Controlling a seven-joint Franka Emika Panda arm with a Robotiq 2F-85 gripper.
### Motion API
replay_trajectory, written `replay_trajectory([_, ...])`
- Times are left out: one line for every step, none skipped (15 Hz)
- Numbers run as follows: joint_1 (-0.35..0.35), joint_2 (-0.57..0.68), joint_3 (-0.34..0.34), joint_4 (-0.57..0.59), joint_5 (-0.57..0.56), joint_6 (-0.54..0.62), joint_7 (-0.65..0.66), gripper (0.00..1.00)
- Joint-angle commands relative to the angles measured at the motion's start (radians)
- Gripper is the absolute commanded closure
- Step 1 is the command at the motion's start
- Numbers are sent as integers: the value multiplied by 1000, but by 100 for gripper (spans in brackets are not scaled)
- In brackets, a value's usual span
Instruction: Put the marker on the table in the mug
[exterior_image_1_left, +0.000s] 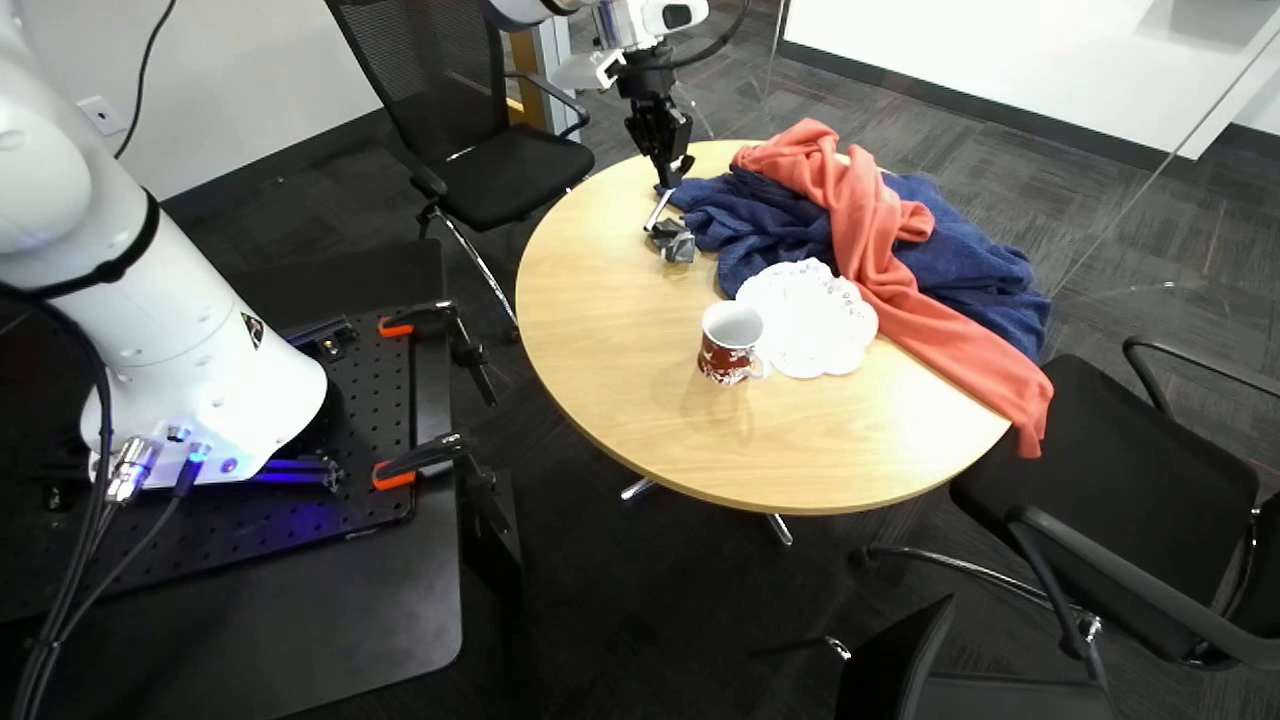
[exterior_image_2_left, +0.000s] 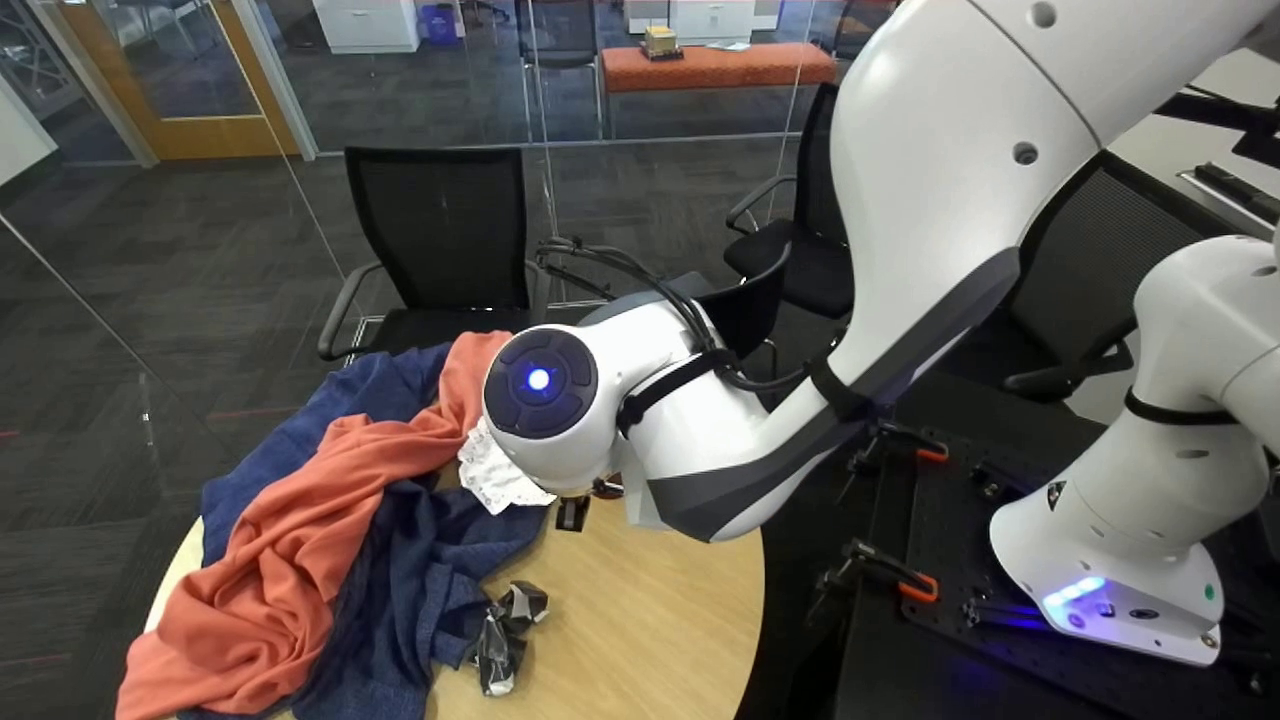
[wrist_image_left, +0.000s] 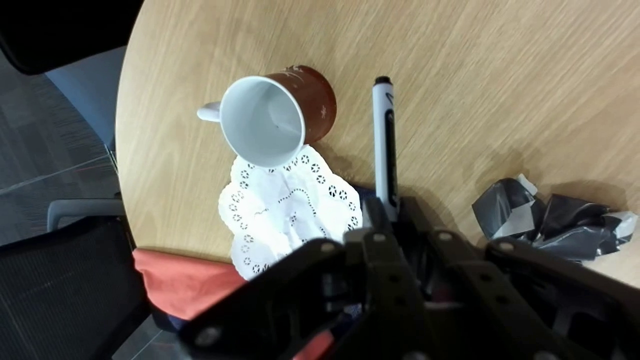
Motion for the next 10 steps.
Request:
replay_trajectory([-39, -2, 41, 2, -19, -9, 12, 97])
replay_trajectory([-41, 11, 36, 18, -24, -5, 25, 97])
replay_trajectory([-48, 19, 35, 27, -27, 0, 32, 97])
replay_trajectory([-53, 27, 28, 38, -33, 5, 45, 97])
replay_trajectory([-57, 34, 18, 47, -43, 10, 65, 97])
replay_trajectory([-64, 40, 10, 56, -53, 15, 86, 97])
replay_trajectory([-74, 45, 4, 66, -61, 16, 106, 97])
replay_trajectory([-83, 51, -2, 76, -68, 13, 127, 97])
replay_trajectory([-96, 55, -6, 84, -74, 17, 143, 97])
replay_trajectory([-106, 61, -12, 92, -85, 19, 163, 97])
